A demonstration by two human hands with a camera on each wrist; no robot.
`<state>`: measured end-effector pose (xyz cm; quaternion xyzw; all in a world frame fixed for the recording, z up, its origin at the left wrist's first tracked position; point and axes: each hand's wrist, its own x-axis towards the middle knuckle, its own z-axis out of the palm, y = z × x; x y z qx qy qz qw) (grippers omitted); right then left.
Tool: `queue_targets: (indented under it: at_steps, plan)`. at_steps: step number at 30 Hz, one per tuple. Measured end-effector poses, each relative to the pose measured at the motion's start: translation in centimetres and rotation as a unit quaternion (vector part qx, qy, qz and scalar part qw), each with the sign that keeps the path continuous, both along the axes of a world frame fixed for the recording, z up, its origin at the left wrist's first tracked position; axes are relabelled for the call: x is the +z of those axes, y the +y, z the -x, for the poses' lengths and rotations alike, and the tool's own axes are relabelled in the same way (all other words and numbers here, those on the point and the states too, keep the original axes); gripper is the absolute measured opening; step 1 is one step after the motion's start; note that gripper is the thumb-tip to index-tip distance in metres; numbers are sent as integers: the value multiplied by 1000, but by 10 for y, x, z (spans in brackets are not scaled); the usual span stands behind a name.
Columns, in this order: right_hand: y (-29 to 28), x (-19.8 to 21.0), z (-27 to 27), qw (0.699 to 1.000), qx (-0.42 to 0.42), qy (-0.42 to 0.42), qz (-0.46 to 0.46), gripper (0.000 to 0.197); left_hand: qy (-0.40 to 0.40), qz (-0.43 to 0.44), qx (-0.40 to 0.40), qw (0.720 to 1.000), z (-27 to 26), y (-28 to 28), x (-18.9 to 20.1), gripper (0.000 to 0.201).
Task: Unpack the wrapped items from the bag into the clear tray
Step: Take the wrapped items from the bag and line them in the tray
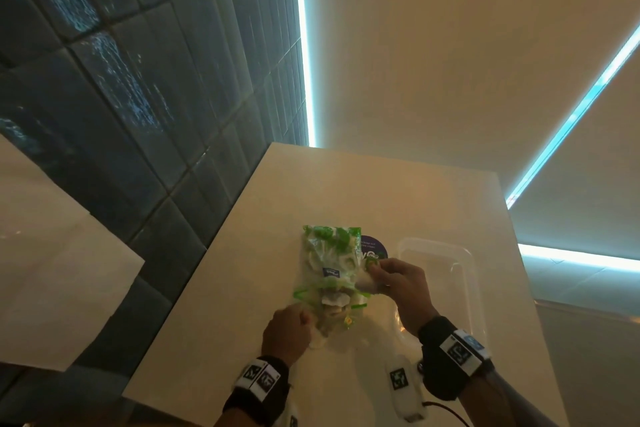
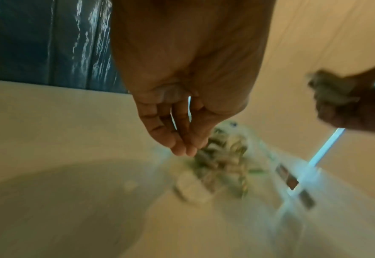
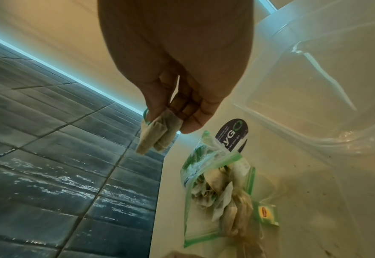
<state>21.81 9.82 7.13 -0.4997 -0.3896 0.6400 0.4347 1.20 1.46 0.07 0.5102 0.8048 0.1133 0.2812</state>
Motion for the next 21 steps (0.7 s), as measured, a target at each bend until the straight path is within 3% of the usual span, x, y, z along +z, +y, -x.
queue_targets:
  at_steps: [5,9,15,19,21]
  plan:
    - [-4,0,-2,999,21,21,11,14,37,33,-16,999,-11,-12,-24,17]
    - [-5,-1,-4,999,35,22,10,18,-6,39,5,999,-18,-8,-23,19]
    - [-4,-2,-11,998,58,9,14,19,-190,-9,72,979,-10,2,3,25]
    - [-7,-2,-15,993,118,3,9,25,-334,-51,89,937,-4,12,34,15]
    - [-9,-2,-13,985,170,-29,-16,19,-411,-57,89,906,-4,17,50,11]
